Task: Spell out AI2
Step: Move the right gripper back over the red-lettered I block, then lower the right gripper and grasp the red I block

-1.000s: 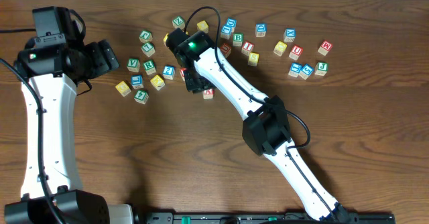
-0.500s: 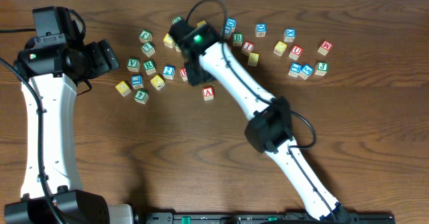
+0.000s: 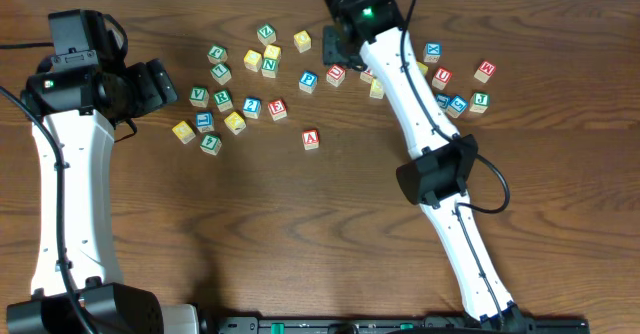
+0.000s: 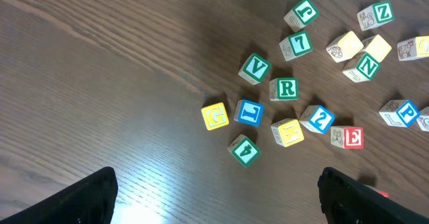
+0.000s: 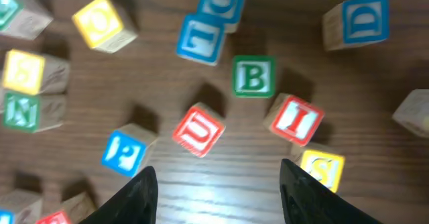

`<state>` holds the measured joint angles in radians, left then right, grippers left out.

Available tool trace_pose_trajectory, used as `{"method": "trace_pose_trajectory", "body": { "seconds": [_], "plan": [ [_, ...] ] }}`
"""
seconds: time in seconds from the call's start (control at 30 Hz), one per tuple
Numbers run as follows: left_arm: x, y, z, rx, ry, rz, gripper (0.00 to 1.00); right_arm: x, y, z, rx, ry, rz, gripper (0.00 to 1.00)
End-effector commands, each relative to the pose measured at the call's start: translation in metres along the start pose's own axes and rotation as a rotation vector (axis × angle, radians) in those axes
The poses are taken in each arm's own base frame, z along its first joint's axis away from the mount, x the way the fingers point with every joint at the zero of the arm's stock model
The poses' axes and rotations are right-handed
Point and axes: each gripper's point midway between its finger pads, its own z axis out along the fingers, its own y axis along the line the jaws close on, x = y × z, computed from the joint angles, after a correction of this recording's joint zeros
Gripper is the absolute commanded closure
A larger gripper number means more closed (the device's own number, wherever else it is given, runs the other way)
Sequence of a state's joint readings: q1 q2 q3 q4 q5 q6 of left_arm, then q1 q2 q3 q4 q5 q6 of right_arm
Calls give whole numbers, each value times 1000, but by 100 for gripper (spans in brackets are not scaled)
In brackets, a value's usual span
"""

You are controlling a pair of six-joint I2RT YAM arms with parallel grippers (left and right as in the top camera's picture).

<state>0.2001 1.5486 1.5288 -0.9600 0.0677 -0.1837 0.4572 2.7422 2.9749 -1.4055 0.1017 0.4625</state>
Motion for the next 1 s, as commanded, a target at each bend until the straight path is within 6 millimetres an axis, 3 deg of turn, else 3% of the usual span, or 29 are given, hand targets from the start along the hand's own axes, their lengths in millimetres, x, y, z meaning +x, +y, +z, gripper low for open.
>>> {"method": "trace_pose_trajectory", "body": {
  "seconds": [0.0, 0.23, 0.47, 0.97],
  "plan": [
    [-10, -1, -9, -3, -38, -5, 6, -6, -19, 7, 22, 6, 33, 48],
    [-10, -1, -9, -3, -38, -5, 5, 7, -46, 35, 79, 79, 182, 57],
    [-10, -1, -9, -3, -38, -5, 5, 13, -50, 63, 88, 89, 198, 59],
    [-10, -1, -9, -3, -37, -5, 5, 11, -65, 64, 167, 61, 226, 59]
  ]
}}
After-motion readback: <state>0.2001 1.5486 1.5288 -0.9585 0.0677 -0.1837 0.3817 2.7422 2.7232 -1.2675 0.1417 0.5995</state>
